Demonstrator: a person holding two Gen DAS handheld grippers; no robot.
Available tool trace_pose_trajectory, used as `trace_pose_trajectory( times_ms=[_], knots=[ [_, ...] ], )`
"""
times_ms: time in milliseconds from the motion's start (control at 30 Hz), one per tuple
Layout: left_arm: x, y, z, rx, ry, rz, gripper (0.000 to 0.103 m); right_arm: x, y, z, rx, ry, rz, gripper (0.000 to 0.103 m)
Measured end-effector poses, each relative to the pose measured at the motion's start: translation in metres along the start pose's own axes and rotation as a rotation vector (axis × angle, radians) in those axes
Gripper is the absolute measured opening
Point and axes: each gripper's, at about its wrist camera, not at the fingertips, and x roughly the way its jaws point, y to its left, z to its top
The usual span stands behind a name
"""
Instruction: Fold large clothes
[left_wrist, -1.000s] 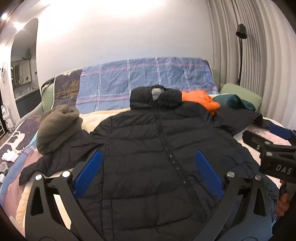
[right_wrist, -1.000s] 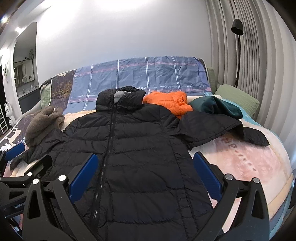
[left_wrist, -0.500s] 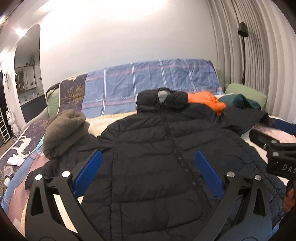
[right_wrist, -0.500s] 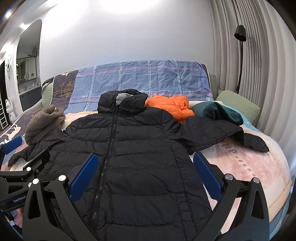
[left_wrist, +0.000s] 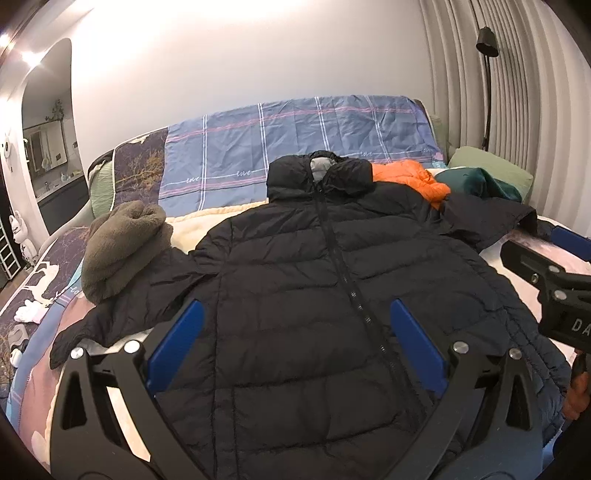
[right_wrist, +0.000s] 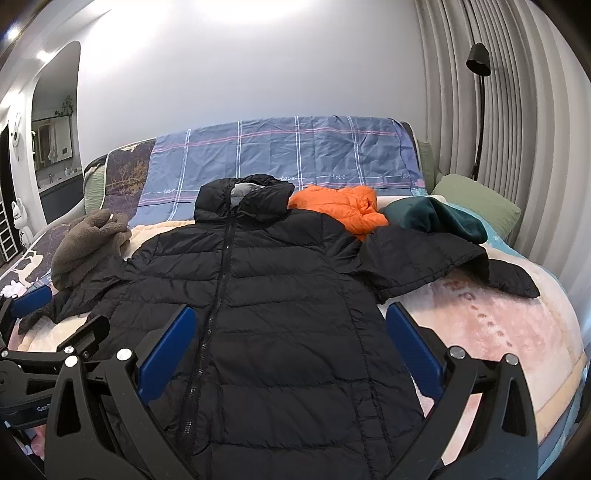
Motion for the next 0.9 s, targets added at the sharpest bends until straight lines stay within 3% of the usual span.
trace_pose_trajectory(
  times_ms=[900],
  knots=[
    [0.0043,-0.0019,-0.0095,0.008,0.037,-0.023,0.101,0.0009,0.0018,-0.0049,-0.01,0.011,0.018,0.102]
  ],
)
